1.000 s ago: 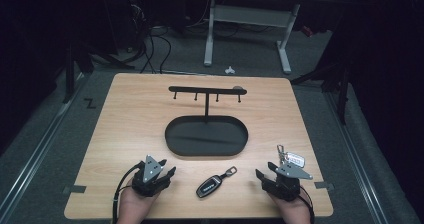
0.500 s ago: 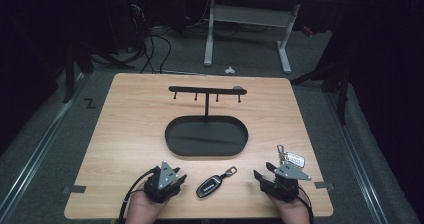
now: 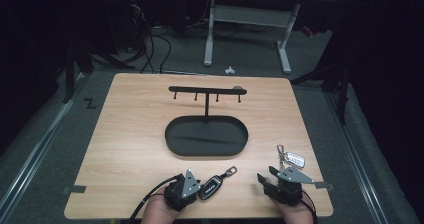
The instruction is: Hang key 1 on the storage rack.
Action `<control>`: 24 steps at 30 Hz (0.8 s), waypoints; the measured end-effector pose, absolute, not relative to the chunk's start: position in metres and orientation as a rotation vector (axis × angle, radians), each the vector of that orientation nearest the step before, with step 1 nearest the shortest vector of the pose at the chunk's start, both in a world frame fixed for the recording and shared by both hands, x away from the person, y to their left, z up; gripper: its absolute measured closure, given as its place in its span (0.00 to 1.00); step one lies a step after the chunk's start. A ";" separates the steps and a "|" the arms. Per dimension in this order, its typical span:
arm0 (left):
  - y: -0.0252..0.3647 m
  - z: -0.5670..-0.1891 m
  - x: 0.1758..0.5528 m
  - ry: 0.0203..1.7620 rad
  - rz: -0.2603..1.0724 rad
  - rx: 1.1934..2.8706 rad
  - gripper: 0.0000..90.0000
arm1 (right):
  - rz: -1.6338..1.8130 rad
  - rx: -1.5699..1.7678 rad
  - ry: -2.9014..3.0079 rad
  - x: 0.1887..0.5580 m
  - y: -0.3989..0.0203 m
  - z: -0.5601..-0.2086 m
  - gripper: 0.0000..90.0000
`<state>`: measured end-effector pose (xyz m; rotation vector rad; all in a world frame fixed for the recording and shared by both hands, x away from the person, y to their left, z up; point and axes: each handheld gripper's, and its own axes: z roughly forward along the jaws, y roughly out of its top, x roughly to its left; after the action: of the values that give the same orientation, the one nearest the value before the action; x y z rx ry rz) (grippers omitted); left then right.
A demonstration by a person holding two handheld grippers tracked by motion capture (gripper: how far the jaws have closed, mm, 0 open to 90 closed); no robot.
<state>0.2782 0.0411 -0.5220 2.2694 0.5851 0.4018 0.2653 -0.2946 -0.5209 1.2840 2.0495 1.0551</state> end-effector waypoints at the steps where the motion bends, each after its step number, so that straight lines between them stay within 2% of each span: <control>1: 0.039 -0.522 0.278 0.573 0.400 2.271 0.86 | 1.049 1.286 2.051 0.263 -0.296 -0.521 0.52; 16: -0.009 -0.524 0.266 0.384 0.324 2.271 0.80 | 1.041 1.302 2.054 0.248 -0.301 -0.522 0.53; 21: 0.001 -0.520 0.273 0.428 0.376 2.213 0.70 | 1.074 1.275 2.114 0.245 -0.290 -0.522 0.57; 23: 0.011 -0.519 0.277 0.461 0.414 2.191 0.61 | 1.101 1.233 2.160 0.243 -0.276 -0.520 0.61; 24: 0.018 -0.518 0.281 0.484 0.431 2.182 0.61 | 1.101 1.233 2.160 0.243 -0.276 -0.520 0.61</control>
<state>0.2806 0.0175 -0.5180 2.1823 0.4841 0.4312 0.2427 -0.2761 -0.5200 1.2326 2.1602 1.1008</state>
